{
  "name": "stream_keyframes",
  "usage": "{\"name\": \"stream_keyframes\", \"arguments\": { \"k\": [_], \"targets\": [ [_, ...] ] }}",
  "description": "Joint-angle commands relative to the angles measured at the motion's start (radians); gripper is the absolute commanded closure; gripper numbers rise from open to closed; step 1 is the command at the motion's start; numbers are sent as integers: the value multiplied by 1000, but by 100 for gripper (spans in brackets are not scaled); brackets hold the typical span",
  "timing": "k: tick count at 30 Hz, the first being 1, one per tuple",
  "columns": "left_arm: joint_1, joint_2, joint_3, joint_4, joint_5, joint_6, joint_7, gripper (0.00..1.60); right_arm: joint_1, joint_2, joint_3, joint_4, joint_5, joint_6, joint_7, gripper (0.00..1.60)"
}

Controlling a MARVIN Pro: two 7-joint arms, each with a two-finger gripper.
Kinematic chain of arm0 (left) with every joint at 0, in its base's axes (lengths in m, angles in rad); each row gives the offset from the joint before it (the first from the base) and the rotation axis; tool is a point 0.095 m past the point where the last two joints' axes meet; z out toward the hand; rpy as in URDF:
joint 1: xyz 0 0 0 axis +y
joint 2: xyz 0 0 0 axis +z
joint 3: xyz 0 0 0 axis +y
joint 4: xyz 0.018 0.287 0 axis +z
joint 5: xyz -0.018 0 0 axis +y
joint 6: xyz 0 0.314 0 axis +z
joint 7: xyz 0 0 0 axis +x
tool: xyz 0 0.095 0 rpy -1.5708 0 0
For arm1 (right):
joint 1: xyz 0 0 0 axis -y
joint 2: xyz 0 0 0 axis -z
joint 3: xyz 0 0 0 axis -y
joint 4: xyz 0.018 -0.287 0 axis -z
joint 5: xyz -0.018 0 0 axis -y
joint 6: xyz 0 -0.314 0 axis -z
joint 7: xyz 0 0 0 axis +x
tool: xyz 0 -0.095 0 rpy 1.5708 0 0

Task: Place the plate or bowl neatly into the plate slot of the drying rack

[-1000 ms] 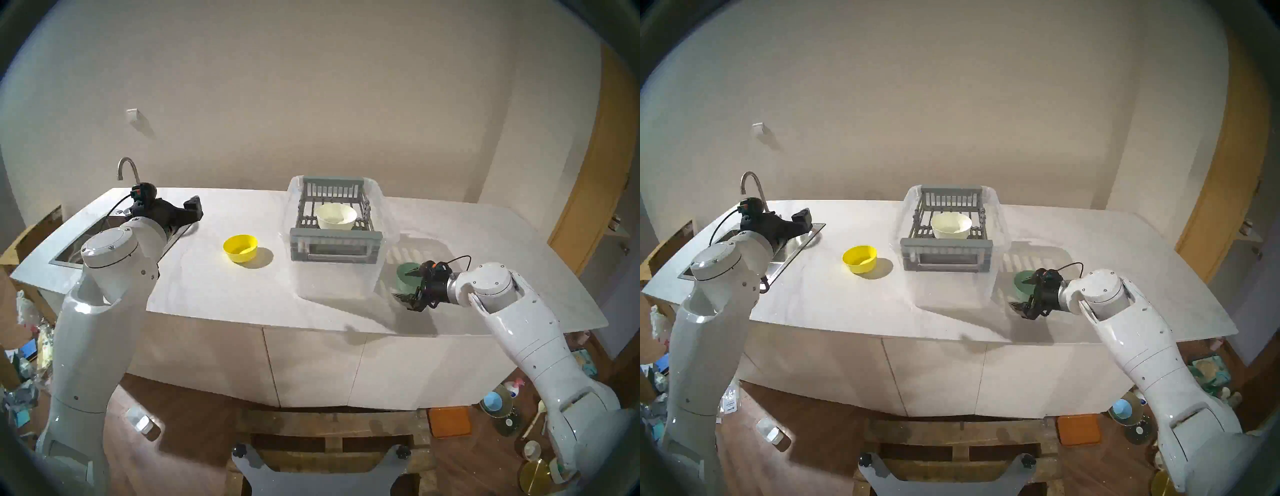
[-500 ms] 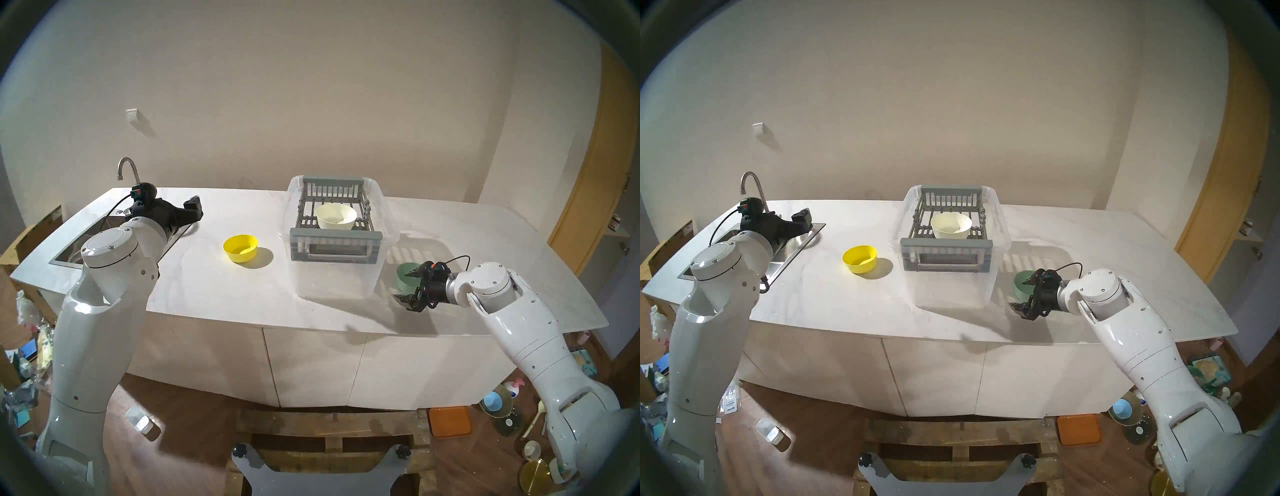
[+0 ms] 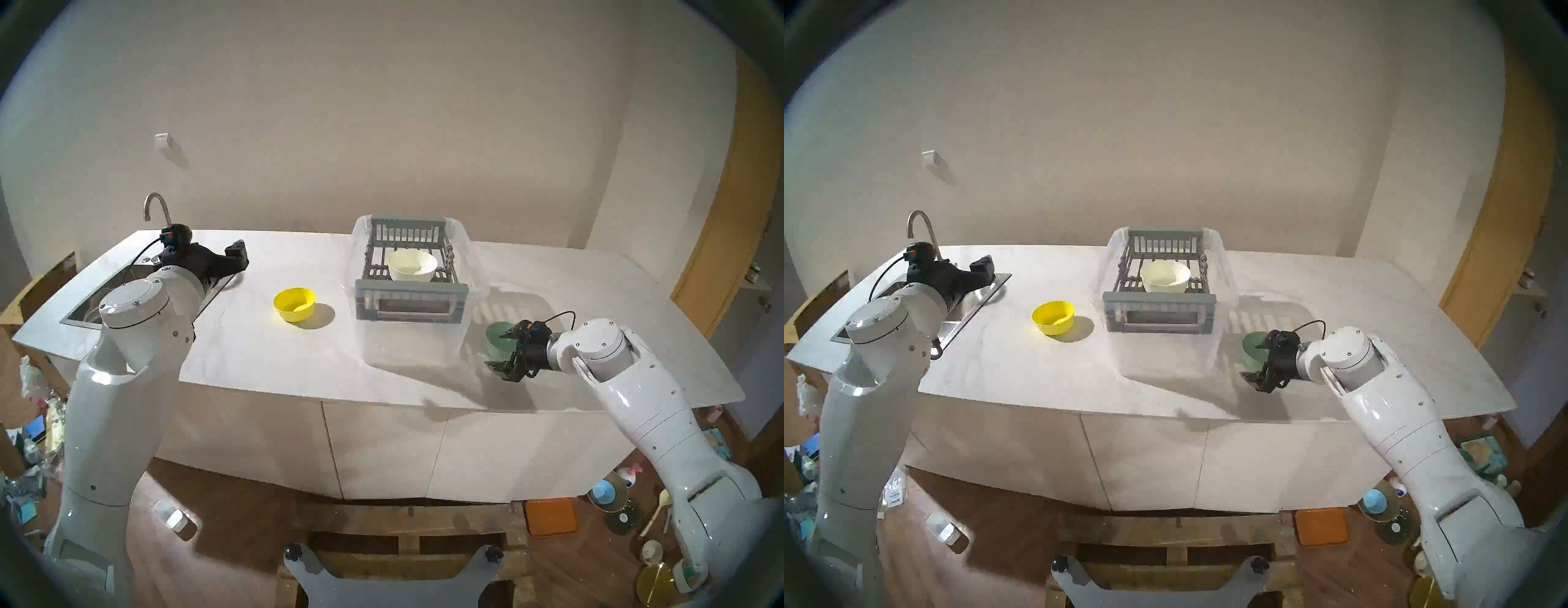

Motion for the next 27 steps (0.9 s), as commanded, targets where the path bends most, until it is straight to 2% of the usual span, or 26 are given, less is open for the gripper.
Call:
{"name": "stream_keyframes", "arguments": {
  "k": [1,4,5,6,7,12,17,21,27],
  "targets": [
    [-19,3,-9,-23,-2,-8,-4,0,22,6,-3,-11,-13,-3,1,0],
    [-19,3,-9,-23,-2,-8,-4,0,26,1,-9,-2,-22,2,-2,4],
    [-19,3,-9,-23,-2,-8,-4,0,27,0,-10,1,-24,2,-2,60],
    [-19,3,-9,-23,-2,-8,-4,0,26,0,-11,-2,-30,11,-8,89],
    [-19,3,-9,-23,-2,-8,-4,0,26,-1,-12,-2,-31,19,-9,160],
    [-19,3,-9,-23,-2,-8,-4,0,25,1,-12,-8,-40,34,-11,160],
    [-19,3,-9,-22,-2,-7,-4,0,31,0,23,-29,-30,47,-37,160],
    [-19,3,-8,-21,-2,-7,-3,0,66,11,64,-48,-30,60,-50,160],
    [-19,4,-8,-21,-1,-7,-3,0,132,39,74,-56,-57,51,-45,160]
  ]
}}
